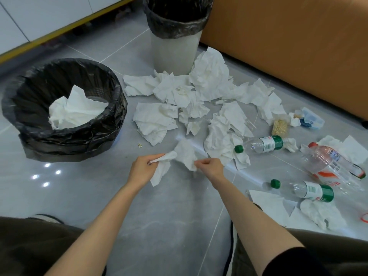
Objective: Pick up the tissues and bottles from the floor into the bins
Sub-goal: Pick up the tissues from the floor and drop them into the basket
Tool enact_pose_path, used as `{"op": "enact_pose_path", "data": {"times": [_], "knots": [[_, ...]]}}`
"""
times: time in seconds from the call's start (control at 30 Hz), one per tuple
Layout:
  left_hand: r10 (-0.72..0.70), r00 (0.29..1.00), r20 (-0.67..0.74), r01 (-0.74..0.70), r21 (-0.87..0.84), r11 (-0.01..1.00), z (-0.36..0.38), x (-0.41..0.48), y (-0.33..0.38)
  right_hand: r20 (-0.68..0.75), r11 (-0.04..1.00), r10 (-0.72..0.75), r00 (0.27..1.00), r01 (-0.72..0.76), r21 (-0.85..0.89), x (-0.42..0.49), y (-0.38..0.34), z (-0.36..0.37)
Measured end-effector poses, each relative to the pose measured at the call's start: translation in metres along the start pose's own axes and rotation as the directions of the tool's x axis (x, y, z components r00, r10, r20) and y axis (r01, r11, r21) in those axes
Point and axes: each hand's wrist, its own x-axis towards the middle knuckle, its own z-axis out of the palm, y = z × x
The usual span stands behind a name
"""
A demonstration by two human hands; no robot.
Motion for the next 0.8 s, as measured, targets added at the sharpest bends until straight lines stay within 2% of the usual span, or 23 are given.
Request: {"op": "enact_pose_path", "data": {"times": [0.1, 0.17, 0.27, 0.37, 0.47, 0.53, 0.67, 0.8], "knots": [[-0.026, 0.999, -0.028, 0.027, 0.032, 0.999, -0.001, -0.005, -0.008, 0.081, 0.982, -0.043, 0.996, 0.057, -0.182, -0.008, 0.016, 0.005], [-0.067, 0.997, -0.04, 0.069, 0.047, 0.997, -0.002, -0.01, -0.015, 0.084, 0.937, -0.114, 0.99, 0.136, -0.323, -0.013, 0.021, 0.007], [-0.131, 0.987, -0.096, 0.136, 0.045, 0.99, -0.006, -0.017, -0.026, 0.081, 0.794, -0.337, 0.938, 0.33, -0.51, -0.024, 0.026, 0.019], [-0.219, 0.96, -0.172, 0.209, -0.078, 0.975, -0.01, -0.021, -0.031, 0.228, 0.636, -0.46, 0.858, 0.497, -0.59, -0.038, 0.023, 0.041], [-0.305, 0.935, -0.178, 0.262, -0.229, 0.937, -0.013, -0.022, -0.029, 0.336, 0.584, -0.384, 0.86, 0.509, -0.633, -0.04, 0.021, 0.061], [-0.347, 0.923, -0.166, 0.284, -0.314, 0.906, -0.015, -0.023, -0.024, 0.371, 0.591, -0.292, 0.882, 0.471, -0.655, -0.036, 0.021, 0.065], [-0.385, 0.916, -0.111, 0.298, -0.453, 0.84, -0.02, -0.028, -0.01, 0.291, 0.664, -0.216, 0.932, 0.359, -0.656, -0.027, 0.028, 0.064], [-0.369, 0.929, -0.013, 0.322, -0.462, 0.826, -0.022, -0.025, 0.0, 0.284, 0.595, -0.213, 0.935, 0.355, -0.721, -0.015, 0.035, 0.062]]}}
